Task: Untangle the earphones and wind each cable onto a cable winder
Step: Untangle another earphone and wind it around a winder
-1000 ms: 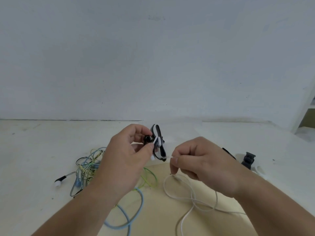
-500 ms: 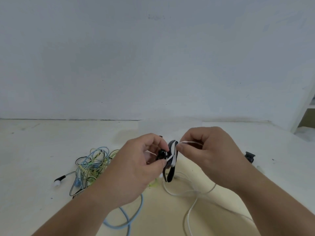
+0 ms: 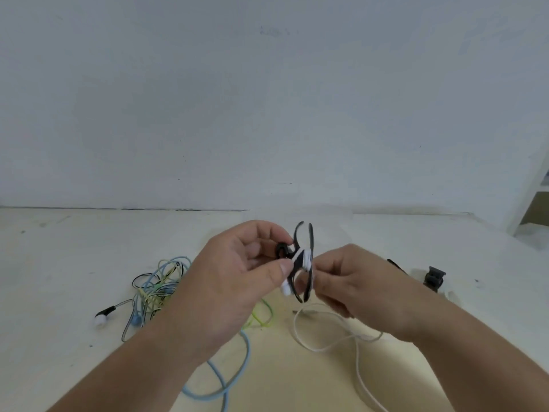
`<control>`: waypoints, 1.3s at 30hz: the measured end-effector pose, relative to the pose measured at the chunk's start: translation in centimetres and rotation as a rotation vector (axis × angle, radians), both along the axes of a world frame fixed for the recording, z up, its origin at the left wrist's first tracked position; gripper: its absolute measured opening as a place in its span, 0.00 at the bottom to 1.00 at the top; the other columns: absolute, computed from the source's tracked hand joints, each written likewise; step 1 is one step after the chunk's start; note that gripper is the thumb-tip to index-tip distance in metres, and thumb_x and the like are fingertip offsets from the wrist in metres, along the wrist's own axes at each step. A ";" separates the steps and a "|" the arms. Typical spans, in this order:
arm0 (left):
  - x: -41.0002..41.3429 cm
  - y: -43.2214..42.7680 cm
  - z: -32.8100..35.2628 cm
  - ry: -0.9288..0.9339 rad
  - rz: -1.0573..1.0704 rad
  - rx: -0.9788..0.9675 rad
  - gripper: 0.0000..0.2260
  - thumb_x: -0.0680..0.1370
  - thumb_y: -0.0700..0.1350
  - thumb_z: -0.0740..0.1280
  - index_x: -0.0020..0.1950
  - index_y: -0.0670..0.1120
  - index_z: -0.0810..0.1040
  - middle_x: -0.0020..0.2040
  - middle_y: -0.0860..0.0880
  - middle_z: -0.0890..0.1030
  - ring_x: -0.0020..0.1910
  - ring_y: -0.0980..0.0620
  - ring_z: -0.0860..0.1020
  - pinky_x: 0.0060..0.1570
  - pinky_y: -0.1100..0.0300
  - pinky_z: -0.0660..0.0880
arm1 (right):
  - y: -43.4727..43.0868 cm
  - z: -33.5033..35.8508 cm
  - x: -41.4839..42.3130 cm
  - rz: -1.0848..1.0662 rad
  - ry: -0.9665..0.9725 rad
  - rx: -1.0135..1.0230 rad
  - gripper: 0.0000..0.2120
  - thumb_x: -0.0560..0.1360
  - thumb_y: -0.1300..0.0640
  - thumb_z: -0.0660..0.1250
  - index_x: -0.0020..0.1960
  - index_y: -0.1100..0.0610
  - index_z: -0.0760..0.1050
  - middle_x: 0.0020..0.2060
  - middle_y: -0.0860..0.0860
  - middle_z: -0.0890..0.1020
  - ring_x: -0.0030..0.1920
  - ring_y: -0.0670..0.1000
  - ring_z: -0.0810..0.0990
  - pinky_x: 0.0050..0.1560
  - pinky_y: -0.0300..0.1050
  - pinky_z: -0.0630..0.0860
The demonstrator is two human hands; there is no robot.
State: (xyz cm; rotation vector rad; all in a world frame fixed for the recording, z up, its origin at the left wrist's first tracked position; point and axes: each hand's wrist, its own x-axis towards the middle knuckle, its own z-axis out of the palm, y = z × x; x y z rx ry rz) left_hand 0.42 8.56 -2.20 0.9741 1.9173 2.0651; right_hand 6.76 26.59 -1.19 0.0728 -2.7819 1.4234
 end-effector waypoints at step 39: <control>-0.3 0.5 -1.2 0.213 0.333 -0.136 0.12 0.79 0.38 0.67 0.48 0.58 0.75 0.46 0.56 0.82 0.40 0.47 0.83 0.40 0.48 0.78 | -0.7 0.3 0.8 0.190 -0.060 -0.103 0.18 0.80 0.47 0.63 0.41 0.59 0.80 0.25 0.49 0.69 0.29 0.51 0.63 0.30 0.41 0.61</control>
